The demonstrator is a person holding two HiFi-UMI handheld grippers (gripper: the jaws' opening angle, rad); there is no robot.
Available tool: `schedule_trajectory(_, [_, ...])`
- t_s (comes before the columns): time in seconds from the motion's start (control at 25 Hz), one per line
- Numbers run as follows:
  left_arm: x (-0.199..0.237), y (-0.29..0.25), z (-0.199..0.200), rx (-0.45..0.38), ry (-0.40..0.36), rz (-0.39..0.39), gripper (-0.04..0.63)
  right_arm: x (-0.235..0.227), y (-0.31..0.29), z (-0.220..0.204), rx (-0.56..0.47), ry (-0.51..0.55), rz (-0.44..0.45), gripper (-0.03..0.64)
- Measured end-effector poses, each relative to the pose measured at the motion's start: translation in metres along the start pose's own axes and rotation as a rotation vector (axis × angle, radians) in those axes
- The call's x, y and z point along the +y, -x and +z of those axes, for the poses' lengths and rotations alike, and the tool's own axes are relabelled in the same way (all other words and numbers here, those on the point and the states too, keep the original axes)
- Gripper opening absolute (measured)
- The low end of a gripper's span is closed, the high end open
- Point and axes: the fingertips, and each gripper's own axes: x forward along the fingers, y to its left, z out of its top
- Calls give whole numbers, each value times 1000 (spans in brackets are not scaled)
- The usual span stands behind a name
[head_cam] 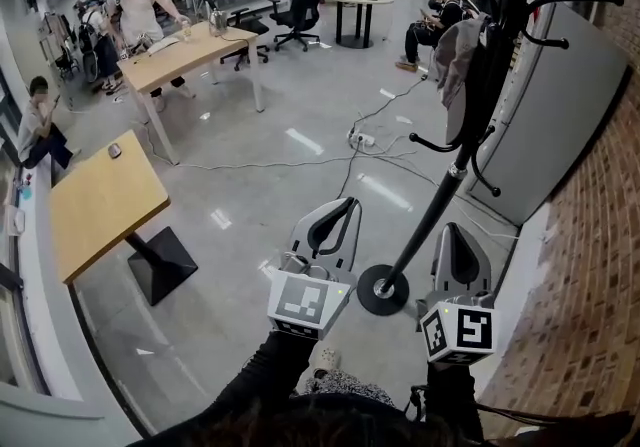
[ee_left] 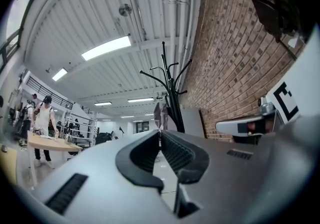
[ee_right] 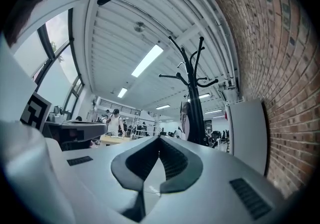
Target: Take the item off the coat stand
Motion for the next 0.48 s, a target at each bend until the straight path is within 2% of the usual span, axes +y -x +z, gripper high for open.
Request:
schedule_trajectory(0.16, [21, -26, -6, -5, 10, 19, 21, -7, -36, -11, -1, -14, -2, 9])
schedule_trajectory(0.28, [35, -47, -10, 2, -14, 6, 21, -7, -62, -14, -3, -12, 7, 9])
schedule_trajectory(0.48, [52, -85, -5, -16, 13, -9, 21, -9, -101, -8, -13, -2, 19, 9])
